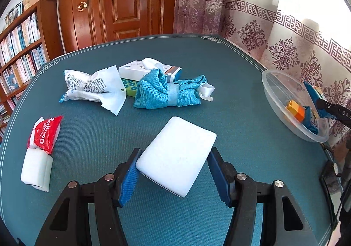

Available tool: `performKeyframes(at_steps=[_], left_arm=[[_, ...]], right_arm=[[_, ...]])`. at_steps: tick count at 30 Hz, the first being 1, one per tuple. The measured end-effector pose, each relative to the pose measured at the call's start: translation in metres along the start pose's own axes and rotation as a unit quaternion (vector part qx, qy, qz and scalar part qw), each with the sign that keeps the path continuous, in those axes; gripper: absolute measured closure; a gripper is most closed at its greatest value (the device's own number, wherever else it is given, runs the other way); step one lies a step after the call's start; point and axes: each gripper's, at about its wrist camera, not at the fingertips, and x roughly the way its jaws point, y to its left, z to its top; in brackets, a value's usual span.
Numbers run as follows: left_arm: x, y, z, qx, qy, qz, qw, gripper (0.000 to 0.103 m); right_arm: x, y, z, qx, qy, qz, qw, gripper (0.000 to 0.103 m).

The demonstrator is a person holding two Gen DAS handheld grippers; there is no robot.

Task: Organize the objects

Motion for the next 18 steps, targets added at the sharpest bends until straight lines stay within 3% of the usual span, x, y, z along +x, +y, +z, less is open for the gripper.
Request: performKeyframes(at_steps=[9, 13, 18], left_arm=[[0.000, -0.017, 0.007, 0.017, 0.003, -0.006, 0.9998, 0.039], [0.002, -0.026, 0.013, 0.027, 0.002, -0.013, 0.9996, 0.039], [0.006, -0.047, 0.017, 0.046, 0.003, -0.026, 0.9986, 0.039]], right_arm=[[0.020, -0.021, 0.004, 0.017, 0.010, -0.033, 0.999, 0.060], [0.008, -0.018, 0.000, -0.002, -0.015, -0.048, 0.999, 0.059], [-0.010, -0.013, -0.007, -0.016, -0.035, -0.035, 0.999, 0.059]])
